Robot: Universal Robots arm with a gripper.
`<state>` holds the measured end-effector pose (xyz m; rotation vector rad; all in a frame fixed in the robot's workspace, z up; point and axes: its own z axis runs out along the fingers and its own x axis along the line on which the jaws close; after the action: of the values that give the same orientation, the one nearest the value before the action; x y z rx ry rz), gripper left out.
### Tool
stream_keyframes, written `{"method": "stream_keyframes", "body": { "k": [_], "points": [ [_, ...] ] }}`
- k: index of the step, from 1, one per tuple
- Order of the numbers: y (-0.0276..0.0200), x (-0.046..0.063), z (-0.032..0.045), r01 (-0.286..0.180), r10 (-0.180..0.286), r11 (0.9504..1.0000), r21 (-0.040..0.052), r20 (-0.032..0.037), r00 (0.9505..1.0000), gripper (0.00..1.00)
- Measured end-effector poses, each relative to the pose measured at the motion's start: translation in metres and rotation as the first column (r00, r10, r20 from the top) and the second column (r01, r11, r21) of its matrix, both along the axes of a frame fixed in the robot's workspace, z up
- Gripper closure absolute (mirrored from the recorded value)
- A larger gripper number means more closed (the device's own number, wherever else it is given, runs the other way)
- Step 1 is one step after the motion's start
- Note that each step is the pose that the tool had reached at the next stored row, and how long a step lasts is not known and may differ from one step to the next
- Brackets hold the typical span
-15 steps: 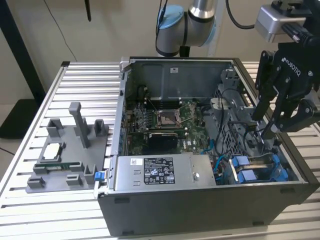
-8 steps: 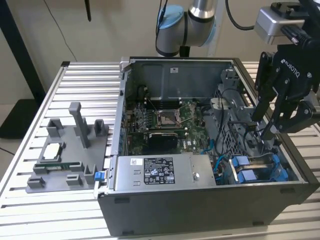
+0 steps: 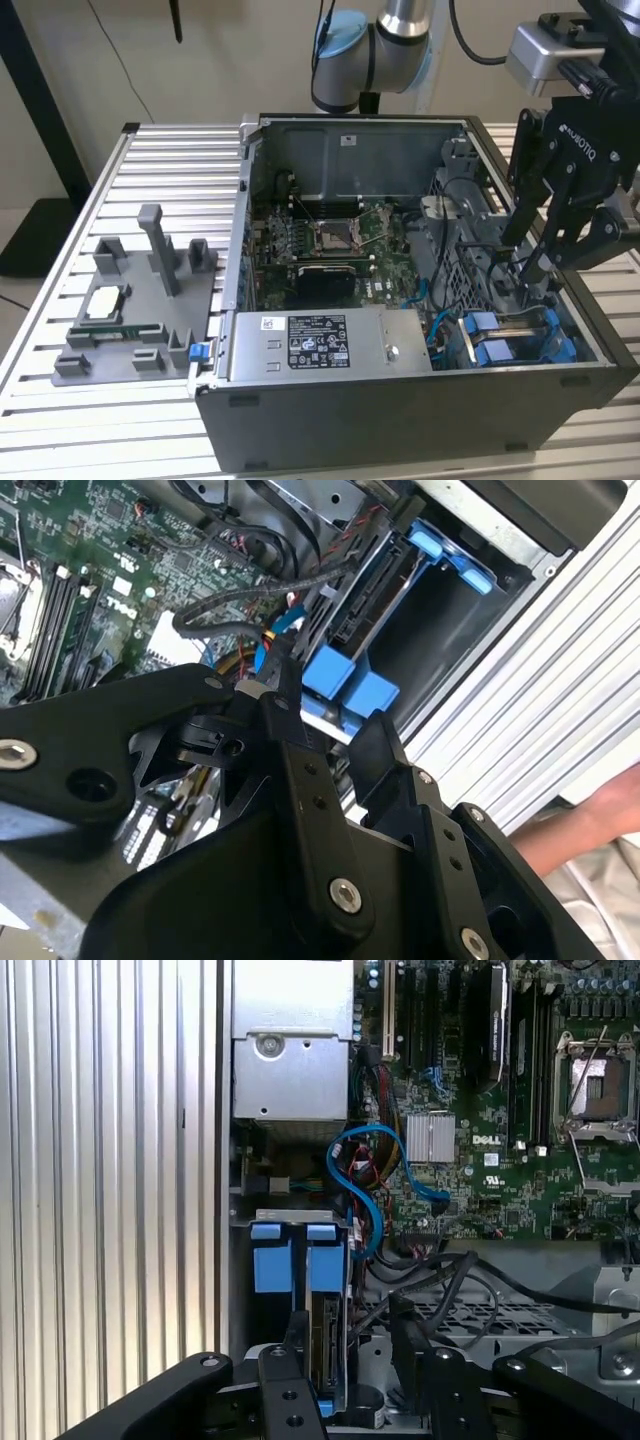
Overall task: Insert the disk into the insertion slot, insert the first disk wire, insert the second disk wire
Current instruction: 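Insert the first disk wire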
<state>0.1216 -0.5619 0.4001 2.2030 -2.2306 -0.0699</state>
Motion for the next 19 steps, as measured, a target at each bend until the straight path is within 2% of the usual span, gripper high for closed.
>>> {"method": "stream_keyframes", "body": {
  "k": [10,13,15,17,19],
  "points": [
    [0.0000,0.0000,-0.0077,0.000,0.000,1.0000,0.0029,0.0000,1.0000,0.00],
    [0.0002,-0.0003,-0.0092,0.000,0.000,1.0000,0.0069,-0.0001,1.0000,0.00],
    [0.0003,-0.0004,-0.0098,0.000,0.000,0.9999,0.0132,0.0000,1.0000,0.00],
    [0.0004,-0.0005,-0.0074,0.000,0.000,0.9999,0.0138,0.0000,1.0000,0.00],
    [0.0003,-0.0005,-0.0007,0.000,0.000,0.9999,0.0140,-0.0003,1.0000,0.00]
  ]
}}
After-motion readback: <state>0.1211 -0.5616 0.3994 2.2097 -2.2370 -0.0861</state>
